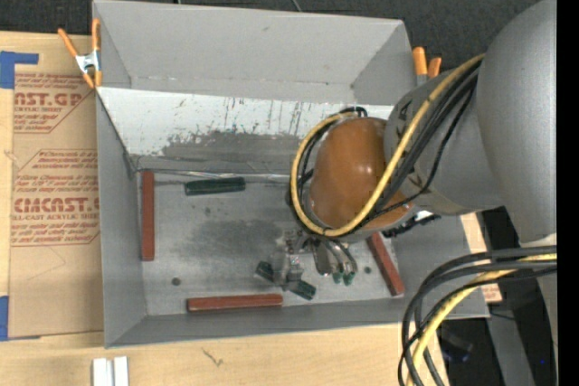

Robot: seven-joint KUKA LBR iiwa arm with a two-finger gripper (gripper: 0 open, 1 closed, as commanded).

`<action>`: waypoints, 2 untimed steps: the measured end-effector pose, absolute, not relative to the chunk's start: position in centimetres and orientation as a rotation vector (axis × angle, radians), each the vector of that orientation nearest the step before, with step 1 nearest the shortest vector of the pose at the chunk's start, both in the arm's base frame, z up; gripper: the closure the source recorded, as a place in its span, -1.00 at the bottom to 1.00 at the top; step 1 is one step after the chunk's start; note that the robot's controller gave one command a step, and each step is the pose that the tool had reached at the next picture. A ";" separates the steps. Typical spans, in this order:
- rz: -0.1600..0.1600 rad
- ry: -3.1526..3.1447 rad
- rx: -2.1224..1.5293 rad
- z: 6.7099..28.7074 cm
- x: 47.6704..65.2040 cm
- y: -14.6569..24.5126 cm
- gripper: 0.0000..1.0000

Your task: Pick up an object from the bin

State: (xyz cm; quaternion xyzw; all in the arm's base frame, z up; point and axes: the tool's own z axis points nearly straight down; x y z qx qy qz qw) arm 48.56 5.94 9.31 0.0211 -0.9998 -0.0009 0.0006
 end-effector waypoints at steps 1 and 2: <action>-0.003 -3.140 0.066 9.3 48.6 5.9 -1.00; -0.003 -3.140 0.066 9.3 48.6 5.9 1.00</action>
Offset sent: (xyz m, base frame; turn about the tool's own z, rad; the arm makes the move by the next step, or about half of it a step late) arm 0.0000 0.0000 0.0000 0.0000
